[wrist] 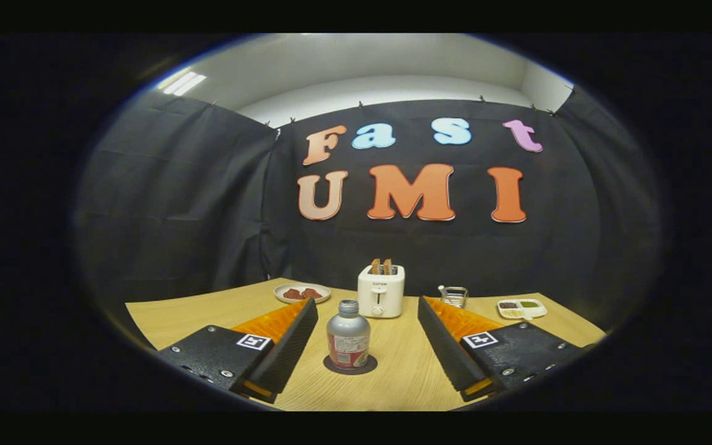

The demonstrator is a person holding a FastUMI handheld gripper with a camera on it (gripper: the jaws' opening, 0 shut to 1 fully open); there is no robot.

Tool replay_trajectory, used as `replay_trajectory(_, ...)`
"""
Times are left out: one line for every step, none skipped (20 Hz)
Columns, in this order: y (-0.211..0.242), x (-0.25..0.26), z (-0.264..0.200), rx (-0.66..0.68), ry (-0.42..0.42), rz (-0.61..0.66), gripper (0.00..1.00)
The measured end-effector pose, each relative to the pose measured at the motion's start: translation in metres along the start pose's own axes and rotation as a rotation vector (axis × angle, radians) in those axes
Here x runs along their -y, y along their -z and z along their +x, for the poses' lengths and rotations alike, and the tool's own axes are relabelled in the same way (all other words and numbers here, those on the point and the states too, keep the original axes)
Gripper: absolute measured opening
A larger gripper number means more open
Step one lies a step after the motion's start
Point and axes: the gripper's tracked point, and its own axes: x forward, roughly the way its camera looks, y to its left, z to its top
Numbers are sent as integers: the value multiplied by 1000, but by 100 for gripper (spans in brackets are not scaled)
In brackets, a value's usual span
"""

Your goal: Take the bottle from table, then pour the juice into the cup, finally place the bottle on the coaster

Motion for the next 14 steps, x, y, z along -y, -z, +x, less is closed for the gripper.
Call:
replay_trajectory(-9, 5, -7, 14, 7, 0, 97)
replay_trajectory(-13, 13, -13, 15, 21, -8, 97)
replay_trajectory(-16, 22, -20, 10, 45, -19, 97)
replay_trajectory(-20, 30, -26, 7, 67, -25, 97)
replay_trajectory(-23, 36, -33, 10, 80, -24, 97)
replay_trajectory(-25, 40, -39, 13, 86, -20, 97)
replay_trajectory(-26, 44, -45, 15, 90, -13, 97)
replay_trajectory(-27, 51, -52, 20, 102, -8, 97)
replay_trajectory(-28, 58, -56, 27, 117, -9, 97)
replay_trajectory(-31, 67, -61, 34, 137, -13, 97)
replay_trajectory(-33, 76, -66, 44, 158, -17, 97)
replay_trajectory(-36, 81, -70, 52, 172, -19, 97)
replay_trajectory(-39, 86, -73, 57, 184, -19, 97)
replay_trajectory(-41, 91, -75, 61, 198, -17, 97)
